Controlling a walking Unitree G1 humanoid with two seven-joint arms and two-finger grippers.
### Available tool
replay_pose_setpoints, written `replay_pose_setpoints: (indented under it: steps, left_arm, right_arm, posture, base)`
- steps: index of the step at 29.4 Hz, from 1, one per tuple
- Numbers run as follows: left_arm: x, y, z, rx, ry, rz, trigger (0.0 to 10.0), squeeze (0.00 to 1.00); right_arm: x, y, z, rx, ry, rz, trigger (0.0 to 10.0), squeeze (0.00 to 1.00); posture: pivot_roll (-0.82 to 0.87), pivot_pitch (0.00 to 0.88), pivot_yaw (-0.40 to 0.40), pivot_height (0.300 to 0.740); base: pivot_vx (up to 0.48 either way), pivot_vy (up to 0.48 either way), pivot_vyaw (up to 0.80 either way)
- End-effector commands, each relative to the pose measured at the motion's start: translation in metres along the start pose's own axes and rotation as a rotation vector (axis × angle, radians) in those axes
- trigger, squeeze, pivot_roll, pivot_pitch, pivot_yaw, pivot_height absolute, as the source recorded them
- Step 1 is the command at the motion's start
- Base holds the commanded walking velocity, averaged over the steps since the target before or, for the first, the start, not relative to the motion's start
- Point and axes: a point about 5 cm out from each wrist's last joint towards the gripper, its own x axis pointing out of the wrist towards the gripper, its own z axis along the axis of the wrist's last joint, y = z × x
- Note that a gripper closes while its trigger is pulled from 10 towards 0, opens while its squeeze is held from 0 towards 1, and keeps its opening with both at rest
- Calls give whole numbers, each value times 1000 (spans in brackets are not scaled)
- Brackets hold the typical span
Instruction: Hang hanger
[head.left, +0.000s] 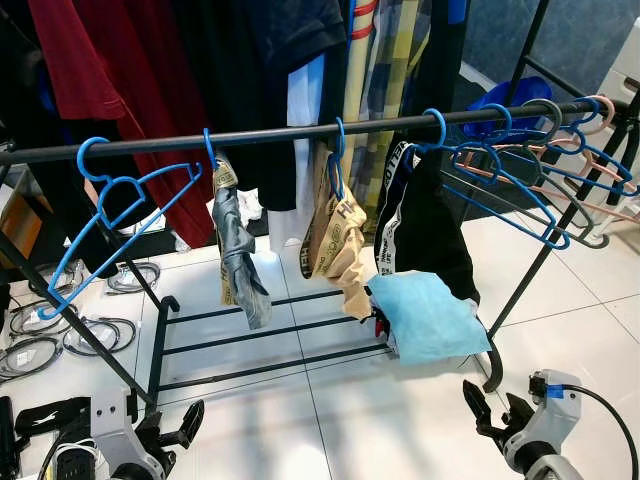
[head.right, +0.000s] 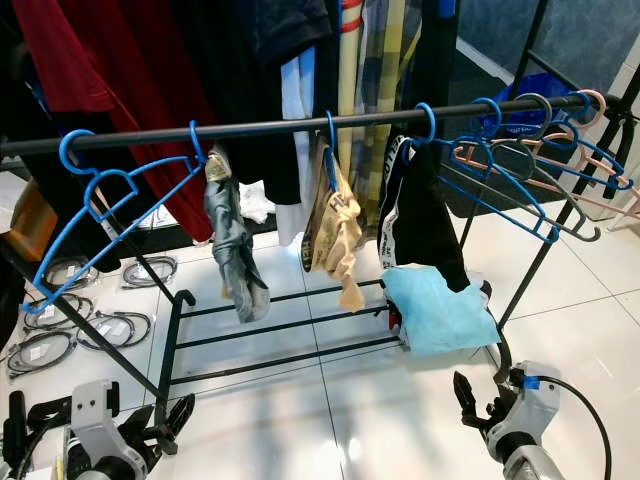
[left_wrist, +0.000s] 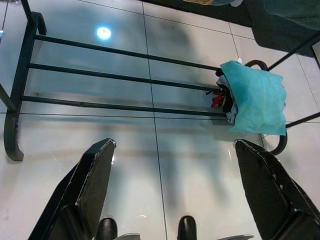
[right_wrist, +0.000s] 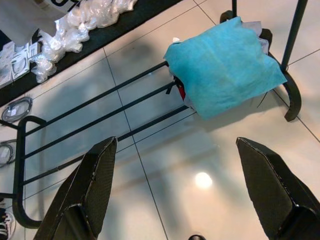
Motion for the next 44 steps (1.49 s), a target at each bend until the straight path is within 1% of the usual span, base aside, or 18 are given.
replay_pose_setpoints:
  steps: [1,9,11,13,18,26,29,34,37,44]
  left_arm:
    - [-4,4,-3,15,23,15,10000,0]
    - [-5,3,-3,15,23,12,10000,0]
    - [-6,2,-4,12,22,13,10000,0]
    - [-7,2,-4,11,22,13,10000,0]
    - [-11,3,-6,8,25,15,10000,0]
    - [-12,2,-7,19,32,5,10000,0]
    - [-13,-1,-7,34,34,-8,10000,0]
    - [-14,-2,-7,28,29,-10,10000,0]
    - [-15,-1,-7,8,28,-5,10000,0]
    - [-15,0,-6,3,18,-1,10000,0]
  right_arm:
    - [-2,0,-7,18,23,8,10000,0]
    - [-3,2,-7,-12,37,41,10000,0]
    - [-4,2,-8,-15,43,52,10000,0]
    - [-5,2,-9,-14,44,54,10000,0]
    - [-7,-1,-10,26,34,37,10000,0]
    - [-9,-2,-10,25,31,44,10000,0]
    - [-9,-3,-9,26,35,47,10000,0]
    - [-10,-4,-9,26,36,48,10000,0]
    - [-11,-5,-8,27,35,46,10000,0]
    - [-11,-5,-8,29,34,44,10000,0]
  posture:
    - [-43,145,34,740]
    - [-43,153,22,740]
    - [-43,150,18,740]
    - [-43,145,19,740]
    - [-54,149,28,740]
    - [-49,151,24,740]
    - [-45,156,17,740]
    - [-57,168,17,740]
    - [-60,170,20,740]
    - [-55,171,22,740]
  base:
    - [0,0,0]
    - [0,0,0]
    - [0,0,606]
    - [0,0,775]
    - [0,0,0]
    - [0,0,0]
    - [0,-412,0]
    - [0,-450,0]
    - [0,0,0]
    - [0,0,0]
